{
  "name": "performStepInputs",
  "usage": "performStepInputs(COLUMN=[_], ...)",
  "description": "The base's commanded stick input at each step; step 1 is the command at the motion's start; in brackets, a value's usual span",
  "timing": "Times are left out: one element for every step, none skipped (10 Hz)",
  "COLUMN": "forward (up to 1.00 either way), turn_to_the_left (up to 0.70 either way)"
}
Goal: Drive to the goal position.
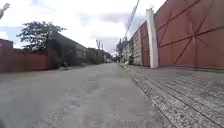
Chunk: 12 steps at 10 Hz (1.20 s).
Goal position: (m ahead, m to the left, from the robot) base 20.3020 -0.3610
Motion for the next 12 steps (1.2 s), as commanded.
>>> performStepInputs(forward=[1.0, 1.0, 1.0, 1.0, 1.0, 1.0, 1.0, 1.0, 1.0, 1.0, 1.0, 1.0], turn_to_the_left=[0.06, 0.06, 0.06, 0.06, 0.06, 0.06, 0.06, 0.06, 0.06, 0.06, 0.06, 0.06])
